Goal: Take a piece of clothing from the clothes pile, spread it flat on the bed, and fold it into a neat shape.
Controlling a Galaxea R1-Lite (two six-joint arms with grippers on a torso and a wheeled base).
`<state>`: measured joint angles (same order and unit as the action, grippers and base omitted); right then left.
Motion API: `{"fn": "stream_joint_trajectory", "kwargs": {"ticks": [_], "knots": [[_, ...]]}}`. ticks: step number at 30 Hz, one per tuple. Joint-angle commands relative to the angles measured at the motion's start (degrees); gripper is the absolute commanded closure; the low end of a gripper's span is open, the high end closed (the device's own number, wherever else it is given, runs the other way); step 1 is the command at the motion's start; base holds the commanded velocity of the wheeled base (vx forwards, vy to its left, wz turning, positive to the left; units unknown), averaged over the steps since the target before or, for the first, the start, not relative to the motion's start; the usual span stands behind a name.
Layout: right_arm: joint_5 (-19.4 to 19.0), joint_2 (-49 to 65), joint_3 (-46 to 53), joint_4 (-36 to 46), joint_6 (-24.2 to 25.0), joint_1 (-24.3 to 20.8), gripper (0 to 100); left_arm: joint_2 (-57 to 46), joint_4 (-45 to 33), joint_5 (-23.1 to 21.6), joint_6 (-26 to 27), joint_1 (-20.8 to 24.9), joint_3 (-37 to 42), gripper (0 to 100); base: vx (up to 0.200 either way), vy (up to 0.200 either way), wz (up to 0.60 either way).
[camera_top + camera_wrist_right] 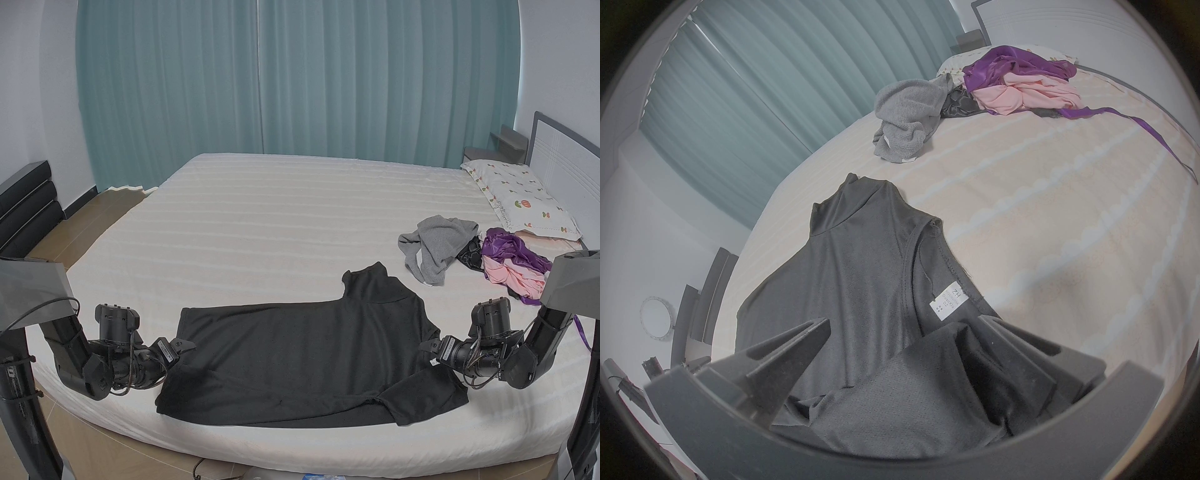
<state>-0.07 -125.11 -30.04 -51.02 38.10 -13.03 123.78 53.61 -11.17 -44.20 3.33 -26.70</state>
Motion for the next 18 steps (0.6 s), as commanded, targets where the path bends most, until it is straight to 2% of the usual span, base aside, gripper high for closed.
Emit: {"fn": "stream_joint_trajectory", "kwargs": {"ticks": [1,15,16,18], "knots": [[-0.10,-0.75,-0.11,-0.05,-0.04,0.02,0,1.64,0.00,0.44,0.26,1.86,-1.52,0,0.000,0.000,0.00],[-0.01,-0.66,-0.02,-0.13,-0.13,-0.06,0,6.21,-1.67,3.96,3.33,2.91,-5.82,0,0.000,0.000,0.00],[-0.01,-0.66,-0.02,-0.05,-0.13,-0.06,0,6.21,-1.67,4.05,3.33,2.91,-5.82,100,0.000,0.000,0.00],[-0.01,-0.66,-0.02,-0.13,-0.13,0.02,0,6.12,-1.76,4.05,3.33,2.91,-5.82,100,0.000,0.000,0.00]]}}
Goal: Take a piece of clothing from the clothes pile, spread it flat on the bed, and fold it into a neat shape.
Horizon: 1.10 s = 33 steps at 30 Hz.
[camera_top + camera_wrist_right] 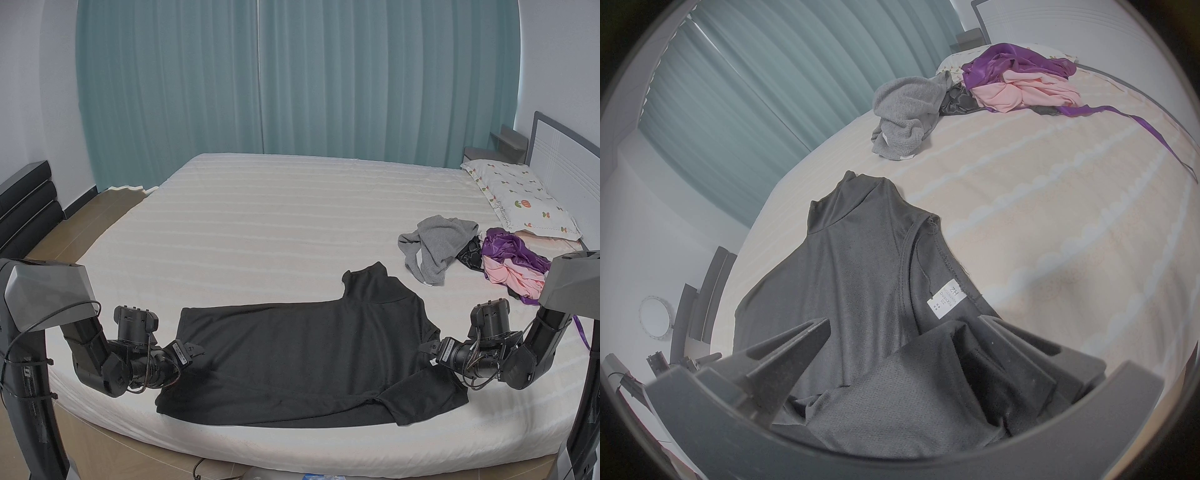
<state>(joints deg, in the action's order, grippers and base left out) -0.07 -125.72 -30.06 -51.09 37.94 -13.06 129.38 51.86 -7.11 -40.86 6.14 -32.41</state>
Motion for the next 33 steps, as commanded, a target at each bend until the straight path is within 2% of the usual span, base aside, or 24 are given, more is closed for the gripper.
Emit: {"fn": "stream_joint_trajectory", "kwargs": {"ticks": [1,5,11,24,33], "knots": [[-0.01,-0.05,0.00,0.03,0.03,0.05,0,0.52,0.00,0.16,-0.01,0.01,-0.02,100,0.000,0.000,0.00],[-0.01,-0.14,-0.08,0.03,0.03,0.31,0,0.26,0.08,2.54,0.08,-0.61,0.25,100,0.000,0.000,0.00],[-0.37,-0.23,-0.79,0.20,-1.20,1.28,0,-2.38,-2.64,3.06,2.45,-2.01,1.92,100,0.000,0.000,0.00],[-8.28,-0.84,-1.05,0.11,-5.42,2.86,0,-9.58,-4.66,3.15,2.98,-3.60,6.40,100,0.000,0.000,0.00],[-9.07,-3.57,-3.69,0.47,-7.44,2.69,0,-9.76,-4.66,3.15,2.98,-3.51,7.19,100,0.000,0.000,0.00]]}}
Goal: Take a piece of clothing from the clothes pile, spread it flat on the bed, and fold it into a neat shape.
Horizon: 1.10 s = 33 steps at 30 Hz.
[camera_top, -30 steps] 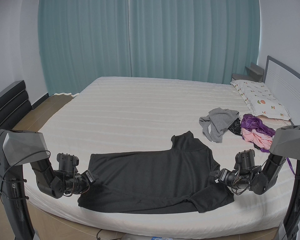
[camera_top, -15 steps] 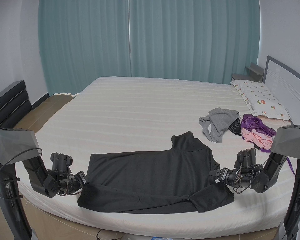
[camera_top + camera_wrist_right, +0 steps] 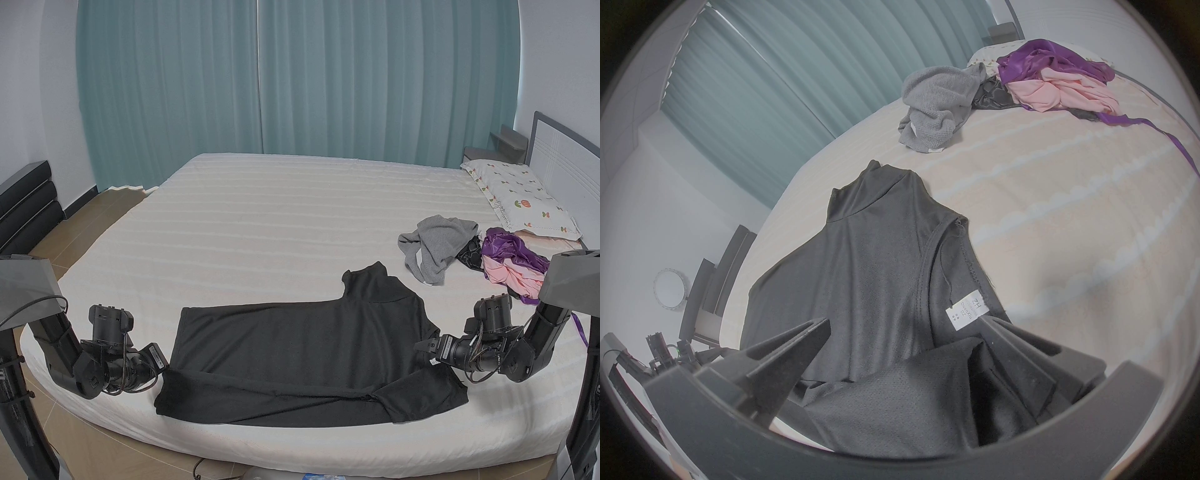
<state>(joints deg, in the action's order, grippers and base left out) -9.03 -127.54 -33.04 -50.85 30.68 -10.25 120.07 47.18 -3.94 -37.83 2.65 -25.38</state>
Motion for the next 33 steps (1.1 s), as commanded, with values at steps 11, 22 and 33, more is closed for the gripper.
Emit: {"fn": "stream_joint_trajectory", "kwargs": {"ticks": [11,22,33], "knots": [[-1.07,-2.72,-0.27,0.40,-1.77,-0.12,0,-0.27,-0.07,-0.02,-0.05,0.26,0.16,100,0.000,0.000,0.00],[-0.90,0.36,1.48,0.40,-1.59,1.64,100,-0.80,0.02,0.07,-0.05,0.34,0.77,100,0.000,0.000,0.00],[-1.25,7.22,4.65,0.22,3.15,1.99,100,-5.19,-0.07,0.07,-0.14,0.17,2.71,100,0.000,0.000,0.00]]}}
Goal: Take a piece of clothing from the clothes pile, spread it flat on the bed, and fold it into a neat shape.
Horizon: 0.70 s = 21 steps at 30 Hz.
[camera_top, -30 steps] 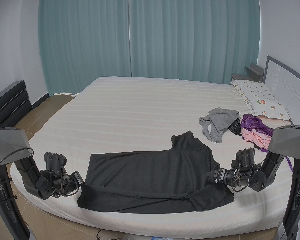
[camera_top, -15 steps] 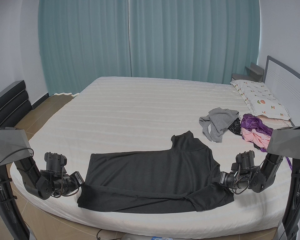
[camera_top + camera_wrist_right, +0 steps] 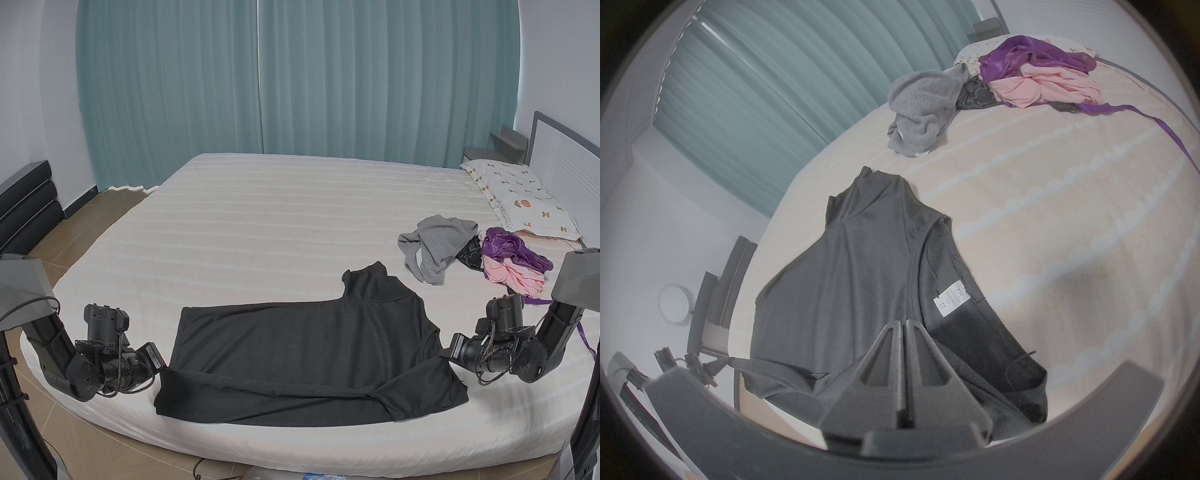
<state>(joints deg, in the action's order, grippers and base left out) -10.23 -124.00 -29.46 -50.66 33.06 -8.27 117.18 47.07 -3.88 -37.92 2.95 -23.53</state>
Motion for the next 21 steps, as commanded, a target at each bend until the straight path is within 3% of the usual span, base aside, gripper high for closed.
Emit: {"fn": "stream_joint_trajectory", "kwargs": {"ticks": [1,21], "knots": [[-0.06,5.00,1.87,-0.14,0.86,0.09,100,-3.53,0.04,0.01,-0.04,-0.40,1.29,100,0.000,0.000,0.00],[-1.29,14.23,7.93,-0.40,2.62,2.46,100,-11.44,0.04,-0.25,-0.66,-0.40,5.60,100,0.000,0.000,0.00]]}}
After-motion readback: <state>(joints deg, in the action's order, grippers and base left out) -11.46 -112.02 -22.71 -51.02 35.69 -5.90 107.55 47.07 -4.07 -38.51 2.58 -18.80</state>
